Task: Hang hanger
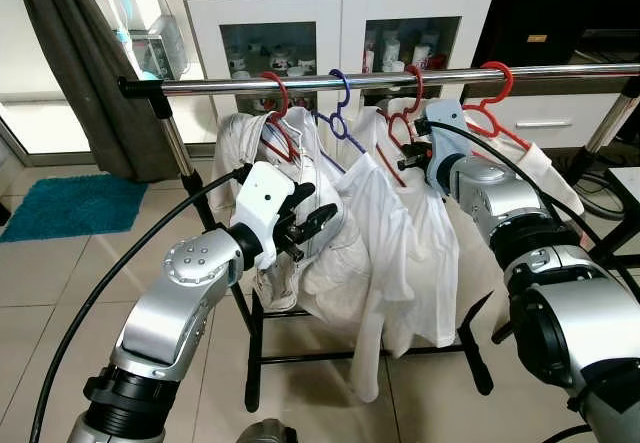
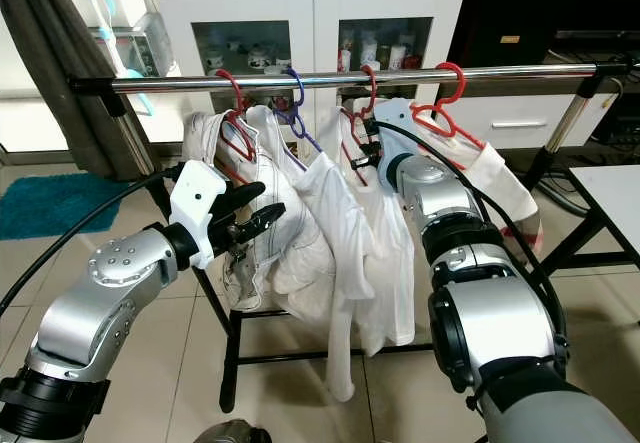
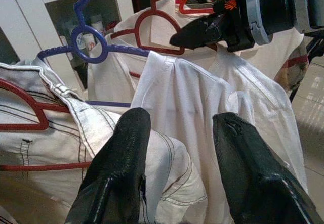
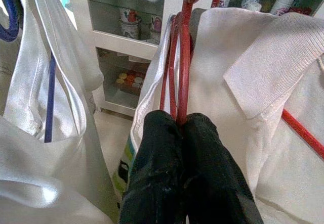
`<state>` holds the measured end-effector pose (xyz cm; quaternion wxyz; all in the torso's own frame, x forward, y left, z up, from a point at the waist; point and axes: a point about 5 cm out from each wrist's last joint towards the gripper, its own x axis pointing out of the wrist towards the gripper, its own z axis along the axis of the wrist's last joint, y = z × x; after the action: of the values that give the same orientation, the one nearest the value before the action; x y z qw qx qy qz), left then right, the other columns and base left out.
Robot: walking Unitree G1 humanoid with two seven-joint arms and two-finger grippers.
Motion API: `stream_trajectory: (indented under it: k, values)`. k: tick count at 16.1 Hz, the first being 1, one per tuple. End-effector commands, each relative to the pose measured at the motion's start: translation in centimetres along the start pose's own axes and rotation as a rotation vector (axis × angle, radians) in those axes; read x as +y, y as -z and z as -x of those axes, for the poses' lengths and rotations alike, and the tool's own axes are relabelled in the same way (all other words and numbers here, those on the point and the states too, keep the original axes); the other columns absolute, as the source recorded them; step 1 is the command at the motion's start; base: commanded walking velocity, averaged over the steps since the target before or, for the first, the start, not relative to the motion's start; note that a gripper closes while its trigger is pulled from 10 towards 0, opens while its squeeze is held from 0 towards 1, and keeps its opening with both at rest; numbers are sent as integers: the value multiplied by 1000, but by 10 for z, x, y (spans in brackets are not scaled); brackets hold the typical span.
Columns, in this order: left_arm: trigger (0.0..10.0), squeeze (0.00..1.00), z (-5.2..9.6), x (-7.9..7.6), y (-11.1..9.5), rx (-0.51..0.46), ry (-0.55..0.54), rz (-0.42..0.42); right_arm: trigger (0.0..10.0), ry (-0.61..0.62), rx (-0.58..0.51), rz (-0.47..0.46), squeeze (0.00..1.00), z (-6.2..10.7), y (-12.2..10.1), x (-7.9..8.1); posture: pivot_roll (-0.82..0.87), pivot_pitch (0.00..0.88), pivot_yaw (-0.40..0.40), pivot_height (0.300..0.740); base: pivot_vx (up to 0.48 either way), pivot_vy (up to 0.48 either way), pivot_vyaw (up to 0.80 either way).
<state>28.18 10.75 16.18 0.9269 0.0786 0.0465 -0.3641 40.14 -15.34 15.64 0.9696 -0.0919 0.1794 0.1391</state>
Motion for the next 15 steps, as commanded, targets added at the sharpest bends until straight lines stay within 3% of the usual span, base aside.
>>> stream_trajectory:
  k: [1,6,8,10,13,14,15]
  values:
    - [10000,0,1,-1,0,6,3,-13,10000,2,23,4,0,-1,2,1,74,0,48,740,0,0,0]
    - [10000,0,1,-1,0,9,2,-25,10000,2,8,26,0,-2,0,2,76,0,46,740,0,0,0]
    - [10000,0,0,-1,0,4,-6,-36,10000,12,-20,31,1000,-1,-2,1,78,0,49,740,0,0,0]
    - [10000,0,0,2,-2,-16,-39,-36,10000,3,-63,4,1000,1,-6,-2,84,0,47,740,0,0,0]
    - [10000,0,-1,7,-1,-35,-108,-33,10000,-68,-263,3,1000,18,-24,-5,78,0,65,740,0,0,0]
    - [10000,0,-2,9,-2,-49,-130,-16,10000,-134,-358,-72,1000,33,-29,-2,63,0,87,740,0,0,0]
    - [10000,0,-2,10,-2,-51,-135,-10,10000,-150,-379,-109,1000,37,-30,-1,63,0,87,740,0,0,0]
